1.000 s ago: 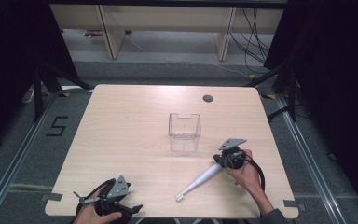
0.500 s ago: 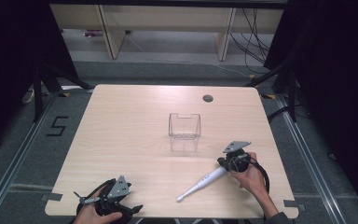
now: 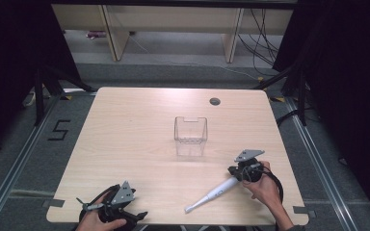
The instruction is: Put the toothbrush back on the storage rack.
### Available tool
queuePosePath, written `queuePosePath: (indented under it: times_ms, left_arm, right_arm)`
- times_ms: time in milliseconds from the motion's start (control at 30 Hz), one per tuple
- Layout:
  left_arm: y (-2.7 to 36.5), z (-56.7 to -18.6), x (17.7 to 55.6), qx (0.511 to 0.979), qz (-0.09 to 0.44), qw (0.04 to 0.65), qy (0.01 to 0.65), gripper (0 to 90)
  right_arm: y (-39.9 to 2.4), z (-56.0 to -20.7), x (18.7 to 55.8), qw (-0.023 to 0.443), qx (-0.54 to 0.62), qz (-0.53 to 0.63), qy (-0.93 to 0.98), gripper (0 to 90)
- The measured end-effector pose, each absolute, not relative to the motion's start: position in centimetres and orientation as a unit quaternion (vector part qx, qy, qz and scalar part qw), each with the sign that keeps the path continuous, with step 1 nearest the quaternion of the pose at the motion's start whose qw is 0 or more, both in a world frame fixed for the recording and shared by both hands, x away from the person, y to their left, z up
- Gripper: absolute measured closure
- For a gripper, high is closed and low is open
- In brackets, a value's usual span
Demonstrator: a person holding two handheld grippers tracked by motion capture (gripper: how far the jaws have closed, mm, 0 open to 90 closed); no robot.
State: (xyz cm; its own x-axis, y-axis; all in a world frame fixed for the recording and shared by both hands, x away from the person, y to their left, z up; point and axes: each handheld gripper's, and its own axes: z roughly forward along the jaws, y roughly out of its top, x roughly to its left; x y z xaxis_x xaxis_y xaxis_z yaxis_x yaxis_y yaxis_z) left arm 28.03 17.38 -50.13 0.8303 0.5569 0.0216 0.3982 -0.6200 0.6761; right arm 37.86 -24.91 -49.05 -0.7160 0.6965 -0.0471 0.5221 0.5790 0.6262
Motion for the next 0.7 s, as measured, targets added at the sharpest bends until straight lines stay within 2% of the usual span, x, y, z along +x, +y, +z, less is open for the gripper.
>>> queuePosePath:
  times_ms: [467,700]
  left_arm:
    - [17.4,-50.1,28.0,0.893,0.116,0.343,0.266,15.0]
    - [17.4,-50.1,28.0,0.893,0.116,0.343,0.267,15.0]
  right_arm:
    - [-25.7,-48.9,35.8,0.132,0.363,0.278,0.88,86.0]
    - [-26.8,-48.8,35.6,0.144,0.344,0.282,0.884,85.9]
